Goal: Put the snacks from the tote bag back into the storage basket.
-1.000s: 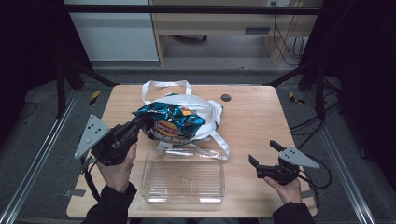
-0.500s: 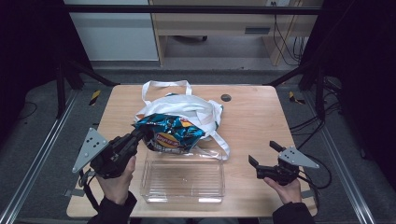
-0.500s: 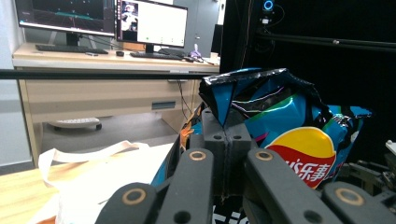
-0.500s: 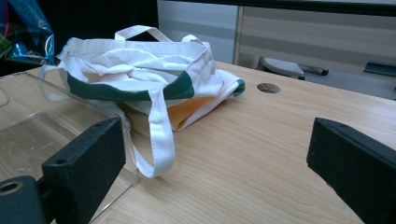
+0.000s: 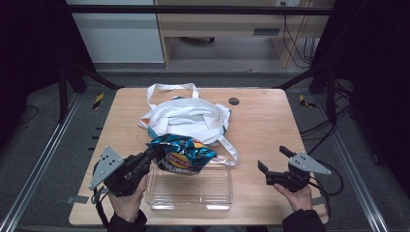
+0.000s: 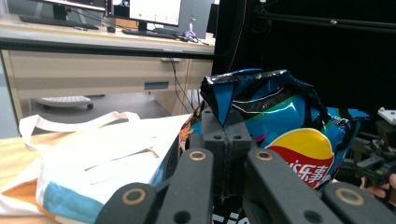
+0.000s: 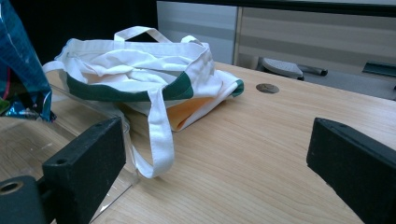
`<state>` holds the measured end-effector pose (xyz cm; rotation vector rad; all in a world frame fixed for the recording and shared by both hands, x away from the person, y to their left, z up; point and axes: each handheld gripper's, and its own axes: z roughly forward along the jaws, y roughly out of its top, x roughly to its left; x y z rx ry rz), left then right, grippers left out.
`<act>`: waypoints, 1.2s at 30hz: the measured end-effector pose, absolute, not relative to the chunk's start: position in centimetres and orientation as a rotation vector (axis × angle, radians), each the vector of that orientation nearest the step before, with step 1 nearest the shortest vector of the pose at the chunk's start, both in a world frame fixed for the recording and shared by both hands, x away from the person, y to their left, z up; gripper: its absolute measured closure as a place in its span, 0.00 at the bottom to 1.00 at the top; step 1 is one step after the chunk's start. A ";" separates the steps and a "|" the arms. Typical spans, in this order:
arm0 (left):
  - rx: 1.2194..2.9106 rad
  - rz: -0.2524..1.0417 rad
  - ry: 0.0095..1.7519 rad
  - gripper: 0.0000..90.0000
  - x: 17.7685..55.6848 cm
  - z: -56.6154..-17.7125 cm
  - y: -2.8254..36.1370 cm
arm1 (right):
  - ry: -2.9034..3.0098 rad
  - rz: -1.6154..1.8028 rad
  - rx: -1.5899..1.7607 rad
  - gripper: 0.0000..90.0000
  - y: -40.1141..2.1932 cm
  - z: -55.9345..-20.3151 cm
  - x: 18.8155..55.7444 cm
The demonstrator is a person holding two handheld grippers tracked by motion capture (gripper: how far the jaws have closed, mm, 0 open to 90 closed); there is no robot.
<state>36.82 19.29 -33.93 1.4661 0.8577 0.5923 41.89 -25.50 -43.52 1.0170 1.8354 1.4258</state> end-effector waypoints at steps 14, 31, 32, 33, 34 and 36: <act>1.542 0.553 0.907 1.00 38.0 -36.7 18.0 | 1.845 1.421 1.014 0.05 -25.4 -43.6 41.9; 1.553 0.567 0.986 0.99 39.7 -38.5 18.1 | 1.854 1.415 1.011 0.05 -25.3 -43.7 42.0; 1.552 0.567 0.989 0.99 39.8 -38.6 18.1 | 1.856 1.413 1.010 0.05 -25.3 -43.7 42.0; 1.552 0.567 0.990 0.99 39.9 -38.6 18.2 | 1.857 1.412 1.010 0.05 -25.3 -43.7 42.0; 1.550 0.569 0.993 0.99 40.1 -38.7 18.2 | 1.857 1.413 1.011 0.05 -25.3 -43.7 42.0; 1.548 0.570 0.996 0.99 40.3 -38.7 18.2 | 1.858 1.412 1.013 0.05 -25.3 -43.8 42.1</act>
